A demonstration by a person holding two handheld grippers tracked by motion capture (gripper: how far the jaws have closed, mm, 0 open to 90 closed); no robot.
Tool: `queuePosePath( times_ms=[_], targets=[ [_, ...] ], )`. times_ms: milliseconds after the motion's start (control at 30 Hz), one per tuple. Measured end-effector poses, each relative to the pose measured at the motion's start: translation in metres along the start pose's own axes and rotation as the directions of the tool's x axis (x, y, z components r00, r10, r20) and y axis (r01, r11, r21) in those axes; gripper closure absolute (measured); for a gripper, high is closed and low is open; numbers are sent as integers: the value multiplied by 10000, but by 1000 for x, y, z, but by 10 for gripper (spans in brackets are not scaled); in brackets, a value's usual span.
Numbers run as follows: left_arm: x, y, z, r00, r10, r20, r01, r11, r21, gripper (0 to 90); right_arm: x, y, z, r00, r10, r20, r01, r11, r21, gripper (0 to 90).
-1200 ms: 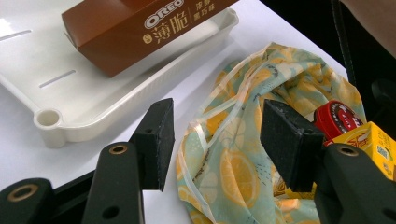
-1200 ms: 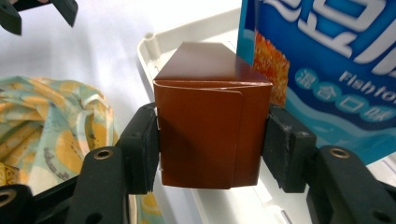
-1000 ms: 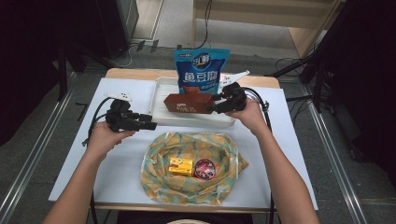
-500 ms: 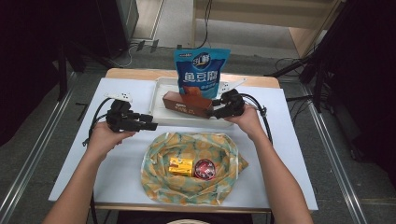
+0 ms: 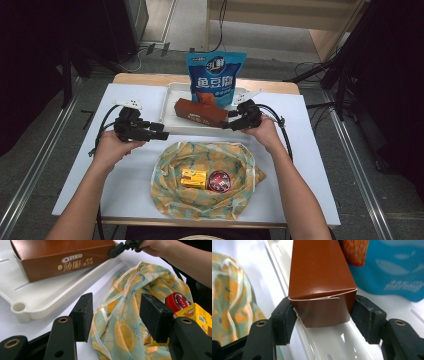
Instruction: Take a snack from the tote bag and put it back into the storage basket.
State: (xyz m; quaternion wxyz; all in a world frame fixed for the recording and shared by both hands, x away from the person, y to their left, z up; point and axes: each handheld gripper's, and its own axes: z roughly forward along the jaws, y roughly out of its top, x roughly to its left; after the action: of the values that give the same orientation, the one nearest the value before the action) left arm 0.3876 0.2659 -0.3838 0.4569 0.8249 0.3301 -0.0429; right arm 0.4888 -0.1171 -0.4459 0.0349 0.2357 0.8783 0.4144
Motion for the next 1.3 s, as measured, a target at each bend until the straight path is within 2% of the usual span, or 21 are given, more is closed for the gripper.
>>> queuePosePath(
  times_ms=[233, 400, 667, 800, 1100, 1300],
  targets=[
    [-1, 0, 0, 10000, 14, 28, -14, 10000, -3, 450, -4, -6, -1, 9989, 461, -63, -463, 9981, -405, 330],
    [0, 0, -1, 10000, 18, -2, -18, 10000, -40, 450, -1, -4, -7, 9989, 465, 52, -461, 9973, -577, 306],
    [0, 0, -2, 10000, 26, -46, -26, 10000, -84, 450, 16, 14, -18, 9992, -2, 407, 50, 9931, -1169, 390],
    [0, 0, -2, 10000, 18, -52, -19, 10000, -85, 450, 25, 21, -17, 9990, -120, 423, 169, 9931, -1156, 421],
    [0, 0, -3, 10000, 14, -43, -15, 9999, -122, 450, 36, 27, -1, 9998, -58, 187, 77, 9944, -1054, 506],
    [0, 0, -2, 10000, 17, -51, -17, 10000, -49, 450, 40, 31, 12, 9996, 280, 95, -266, 9917, -1256, 574]
  ],
)
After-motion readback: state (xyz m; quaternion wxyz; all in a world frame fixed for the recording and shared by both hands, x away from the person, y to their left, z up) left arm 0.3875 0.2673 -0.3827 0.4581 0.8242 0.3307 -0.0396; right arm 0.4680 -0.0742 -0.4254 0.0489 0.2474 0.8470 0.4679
